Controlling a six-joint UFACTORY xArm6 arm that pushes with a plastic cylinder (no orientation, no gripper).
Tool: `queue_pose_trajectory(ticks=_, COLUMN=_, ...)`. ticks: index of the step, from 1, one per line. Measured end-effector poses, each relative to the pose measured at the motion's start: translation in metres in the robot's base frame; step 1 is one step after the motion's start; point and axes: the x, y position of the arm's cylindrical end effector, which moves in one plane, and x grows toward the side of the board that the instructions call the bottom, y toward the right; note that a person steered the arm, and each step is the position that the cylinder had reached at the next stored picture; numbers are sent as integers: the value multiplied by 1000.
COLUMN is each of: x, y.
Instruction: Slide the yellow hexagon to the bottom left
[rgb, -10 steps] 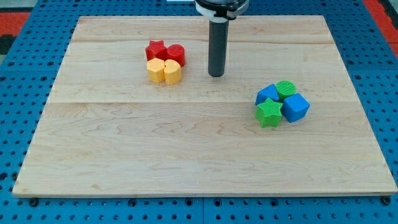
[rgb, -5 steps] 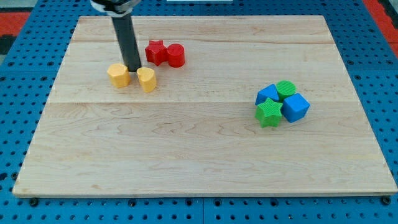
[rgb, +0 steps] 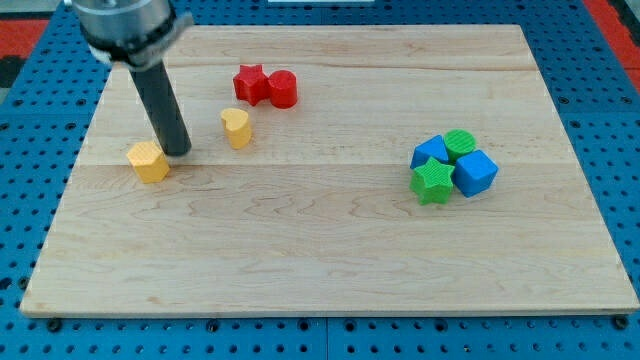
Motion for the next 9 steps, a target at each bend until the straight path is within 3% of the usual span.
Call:
queue_pose_trajectory(ticks=1, x=12, y=-44)
queue_pose_trajectory(ticks=2, x=-45, y=-43)
queue_pose_trajectory(ticks=3, x=16, y=-70)
queue_pose_trajectory(ticks=4, x=47, y=-59)
queue_pose_trajectory(ticks=5, x=20, y=-72)
queue_pose_trajectory(ticks=7, x=57, y=-89)
queue_pose_trajectory(ticks=8, x=80, y=-68)
queue_pose_trajectory(ticks=9, x=48, y=-74)
